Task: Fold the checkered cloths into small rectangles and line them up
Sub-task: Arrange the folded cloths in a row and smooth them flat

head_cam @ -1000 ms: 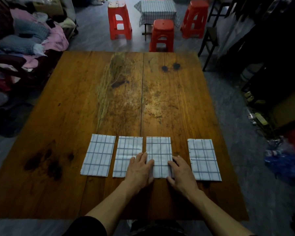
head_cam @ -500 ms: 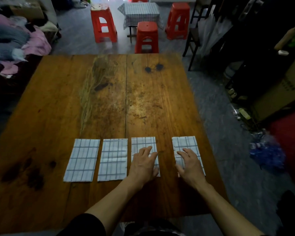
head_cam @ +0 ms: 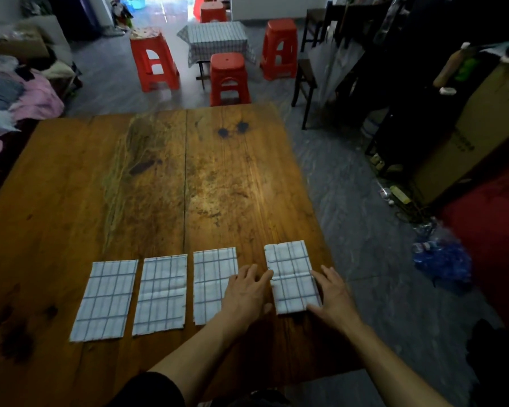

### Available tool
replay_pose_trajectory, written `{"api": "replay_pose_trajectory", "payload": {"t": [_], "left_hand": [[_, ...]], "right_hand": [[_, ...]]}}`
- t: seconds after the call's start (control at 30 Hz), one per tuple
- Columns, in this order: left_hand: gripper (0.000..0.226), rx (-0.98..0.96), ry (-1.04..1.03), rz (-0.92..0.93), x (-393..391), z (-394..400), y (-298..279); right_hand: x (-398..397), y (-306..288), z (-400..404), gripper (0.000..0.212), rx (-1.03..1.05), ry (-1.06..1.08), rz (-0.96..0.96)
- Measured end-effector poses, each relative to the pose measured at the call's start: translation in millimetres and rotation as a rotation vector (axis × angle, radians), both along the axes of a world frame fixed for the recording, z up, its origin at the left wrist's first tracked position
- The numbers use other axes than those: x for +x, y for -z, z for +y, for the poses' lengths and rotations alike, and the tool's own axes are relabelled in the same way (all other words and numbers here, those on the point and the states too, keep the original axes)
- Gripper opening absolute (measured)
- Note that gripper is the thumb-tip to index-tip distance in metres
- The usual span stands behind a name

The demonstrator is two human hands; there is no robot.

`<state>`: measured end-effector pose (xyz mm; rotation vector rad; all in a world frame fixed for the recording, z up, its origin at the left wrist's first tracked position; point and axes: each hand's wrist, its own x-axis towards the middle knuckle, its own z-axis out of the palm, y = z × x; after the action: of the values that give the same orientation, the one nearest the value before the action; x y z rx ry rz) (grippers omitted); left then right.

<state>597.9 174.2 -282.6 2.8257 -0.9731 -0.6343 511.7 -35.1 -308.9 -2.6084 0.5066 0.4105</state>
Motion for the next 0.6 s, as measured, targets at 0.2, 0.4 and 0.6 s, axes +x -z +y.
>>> {"api": "replay_pose_trajectory", "payload": {"t": [0.2, 0.4, 0.6], "left_hand": [[0.075, 0.021, -0.01, -0.027, -5, -18, 1], [0.078, 0.041, -0.013, -0.026, -11, -26, 11], [0.062, 0.039, 0.011, -0.028, -14, -22, 22]], "right_hand": [[-2, 4, -8, 0.085, -0.01, -0.044, 0.008], [-4, 8, -6, 0.082, -0.016, -0.083, -0.039], [-9, 17, -5, 0.078, -0.054, -0.12, -0.078]]}}
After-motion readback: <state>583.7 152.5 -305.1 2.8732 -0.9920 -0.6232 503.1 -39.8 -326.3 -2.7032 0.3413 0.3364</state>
